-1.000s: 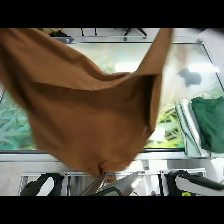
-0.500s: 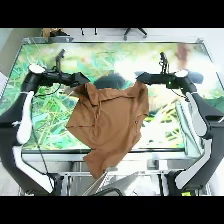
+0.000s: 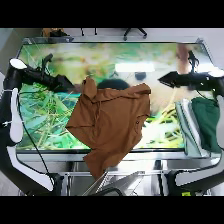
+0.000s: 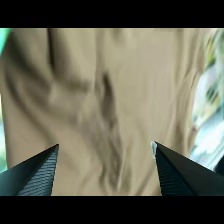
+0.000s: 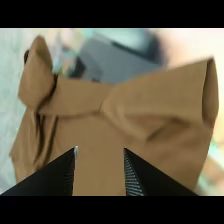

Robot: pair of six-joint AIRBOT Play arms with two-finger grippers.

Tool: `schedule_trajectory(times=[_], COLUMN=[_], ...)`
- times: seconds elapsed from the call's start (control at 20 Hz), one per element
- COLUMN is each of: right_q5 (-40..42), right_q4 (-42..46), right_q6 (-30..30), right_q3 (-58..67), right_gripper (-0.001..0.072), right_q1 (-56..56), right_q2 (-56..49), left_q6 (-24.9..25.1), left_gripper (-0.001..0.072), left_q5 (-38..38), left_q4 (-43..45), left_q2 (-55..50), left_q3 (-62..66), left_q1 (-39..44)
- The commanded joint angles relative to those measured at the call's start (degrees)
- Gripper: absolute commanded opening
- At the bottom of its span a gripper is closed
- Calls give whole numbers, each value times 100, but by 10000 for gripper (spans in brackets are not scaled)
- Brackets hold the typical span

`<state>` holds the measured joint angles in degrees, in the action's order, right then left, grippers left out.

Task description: Fold the shirts.

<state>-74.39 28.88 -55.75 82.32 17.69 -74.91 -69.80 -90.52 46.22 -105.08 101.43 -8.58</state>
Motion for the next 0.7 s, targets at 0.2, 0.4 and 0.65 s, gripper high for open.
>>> schedule_trajectory(times=[0.2,0.4,0.65], right_q5=[-262,595,1639], right_q4=[887,837,275], right_q6=[-669,-782,-813], right_q3=[-3893,-5407,-5888], right_gripper=[522,522,522], right_q1=[275,-479,-1838], right_q2=[2181,2695,2479], left_q6=[-52,-52,35], left_gripper=[649,649,649], left_q5=[870,1377,1921], left_q4=[1823,1823,1825], left_q2=[1434,1408,1388], left_q3=[-3311,-3849,-4127], left_q1=[-28,72,433])
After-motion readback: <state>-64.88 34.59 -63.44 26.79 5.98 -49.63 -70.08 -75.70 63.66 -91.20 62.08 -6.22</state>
